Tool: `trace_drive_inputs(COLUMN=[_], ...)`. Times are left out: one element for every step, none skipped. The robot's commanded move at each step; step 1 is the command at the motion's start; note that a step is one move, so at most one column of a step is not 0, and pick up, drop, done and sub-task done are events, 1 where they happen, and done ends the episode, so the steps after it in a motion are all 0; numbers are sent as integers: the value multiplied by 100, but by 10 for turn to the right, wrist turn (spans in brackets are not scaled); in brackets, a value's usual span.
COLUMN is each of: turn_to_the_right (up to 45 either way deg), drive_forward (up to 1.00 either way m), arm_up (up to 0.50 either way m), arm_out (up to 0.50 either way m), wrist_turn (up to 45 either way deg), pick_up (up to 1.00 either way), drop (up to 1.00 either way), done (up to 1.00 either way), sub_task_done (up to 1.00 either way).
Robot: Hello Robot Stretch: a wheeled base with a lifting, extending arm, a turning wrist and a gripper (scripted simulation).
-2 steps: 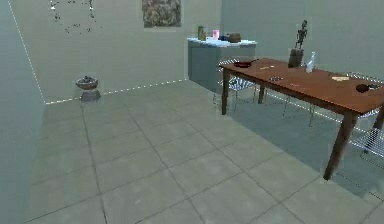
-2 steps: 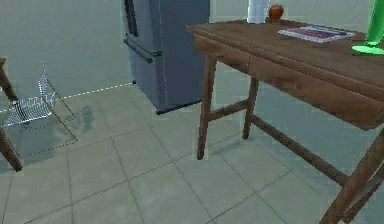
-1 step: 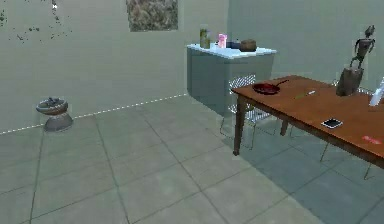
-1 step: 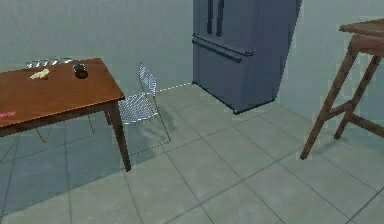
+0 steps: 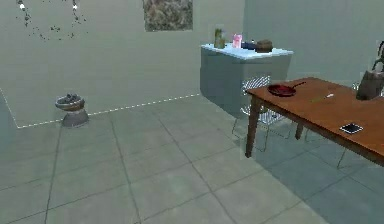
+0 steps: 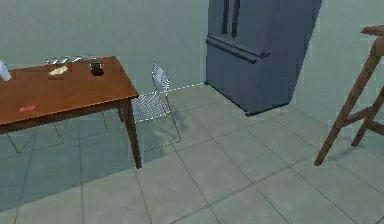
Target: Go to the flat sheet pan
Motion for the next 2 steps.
trace_drive_inputs(turn_to_the_right=[0,0], drive_forward=[100,90], arm_up=[0,0], arm_out=[0,0], wrist_turn=[0,0], pick_up=[0,0], drop=[0,0], done=[0,0], sub_task_done=[0,0])
